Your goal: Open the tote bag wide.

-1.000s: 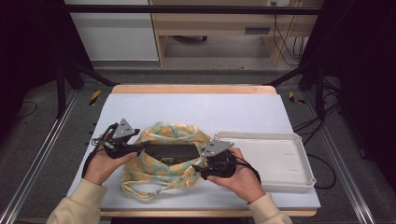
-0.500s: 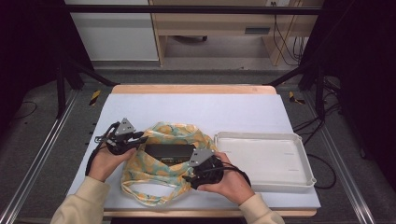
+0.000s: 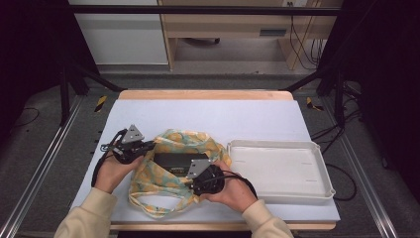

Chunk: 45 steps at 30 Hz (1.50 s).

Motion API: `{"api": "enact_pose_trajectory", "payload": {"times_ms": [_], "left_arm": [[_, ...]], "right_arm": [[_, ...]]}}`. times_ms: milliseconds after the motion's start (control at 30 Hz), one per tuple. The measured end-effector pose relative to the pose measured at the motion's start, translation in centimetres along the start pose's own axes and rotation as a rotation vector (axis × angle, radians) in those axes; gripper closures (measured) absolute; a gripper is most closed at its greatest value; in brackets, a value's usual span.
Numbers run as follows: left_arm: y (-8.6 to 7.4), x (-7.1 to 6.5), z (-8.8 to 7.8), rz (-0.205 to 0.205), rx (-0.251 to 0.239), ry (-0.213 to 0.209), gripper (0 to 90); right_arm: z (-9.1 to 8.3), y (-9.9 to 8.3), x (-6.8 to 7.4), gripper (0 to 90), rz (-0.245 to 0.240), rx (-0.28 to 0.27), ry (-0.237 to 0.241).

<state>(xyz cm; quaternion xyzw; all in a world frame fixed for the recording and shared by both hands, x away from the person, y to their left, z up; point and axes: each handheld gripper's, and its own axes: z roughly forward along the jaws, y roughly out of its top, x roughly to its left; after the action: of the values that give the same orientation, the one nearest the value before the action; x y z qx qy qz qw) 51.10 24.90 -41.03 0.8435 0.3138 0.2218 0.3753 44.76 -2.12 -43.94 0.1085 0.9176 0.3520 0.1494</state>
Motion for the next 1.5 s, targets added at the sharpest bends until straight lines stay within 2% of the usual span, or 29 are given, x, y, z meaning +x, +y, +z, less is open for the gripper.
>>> {"api": "enact_pose_trajectory", "payload": {"times_ms": [33,67,100,133,200,300,467,867,1000,1100,1200,1333,1400,1467,1500], "left_arm": [[0.0,0.0,0.0,-0.007,-0.005,0.001,87.8],[0.0,0.0,0.0,-0.007,-0.006,0.002,87.8],[0.1,0.1,0.0,-0.007,-0.005,0.001,88.3],[0.1,0.1,0.1,-0.009,-0.004,0.0,88.3],[0.0,0.2,0.1,-0.015,0.0,0.005,88.9],[-0.1,0.5,0.5,-0.017,0.015,0.006,88.9],[-0.7,0.9,1.9,-0.023,0.051,0.013,89.2],[-2.0,2.0,4.3,-0.039,0.097,0.004,90.0],[-2.1,2.1,4.7,-0.03,0.121,0.006,90.0],[-2.4,2.1,4.8,-0.036,0.13,-0.004,90.0],[-2.6,1.9,4.5,-0.036,0.132,-0.005,90.0],[-2.7,1.7,4.1,-0.023,0.141,-0.006,90.0],[-2.7,1.5,3.5,-0.024,0.124,-0.007,89.5],[-2.7,1.4,2.5,-0.032,0.091,0.009,81.4],[-2.6,1.3,2.1,-0.035,0.078,0.014,81.4]], "right_arm": [[0.2,0.0,0.2,70.9,-0.012,0.015,0.006],[0.2,0.0,0.2,70.9,-0.012,0.015,0.006],[0.3,0.1,0.4,79.0,-0.017,0.026,0.012],[0.3,0.1,0.4,79.0,-0.017,0.026,0.012],[0.4,-0.1,0.5,88.2,0.001,0.031,0.02],[0.5,-0.4,0.6,89.5,0.012,0.042,0.027],[0.7,-0.7,1.0,90.0,0.017,0.059,0.049],[1.1,-1.1,1.9,90.0,0.026,0.073,0.101],[1.4,-1.1,2.2,90.0,0.028,0.074,0.118],[1.5,-1.2,2.3,90.0,0.024,0.08,0.115],[1.3,-1.4,1.9,90.0,0.046,0.071,0.093],[1.3,-1.6,1.8,89.8,0.048,0.072,0.086],[1.3,-1.6,1.8,87.9,0.056,0.07,0.084],[0.7,-1.5,1.6,78.3,0.07,0.044,0.074],[0.7,-1.5,1.6,78.3,0.07,0.044,0.074]]}}
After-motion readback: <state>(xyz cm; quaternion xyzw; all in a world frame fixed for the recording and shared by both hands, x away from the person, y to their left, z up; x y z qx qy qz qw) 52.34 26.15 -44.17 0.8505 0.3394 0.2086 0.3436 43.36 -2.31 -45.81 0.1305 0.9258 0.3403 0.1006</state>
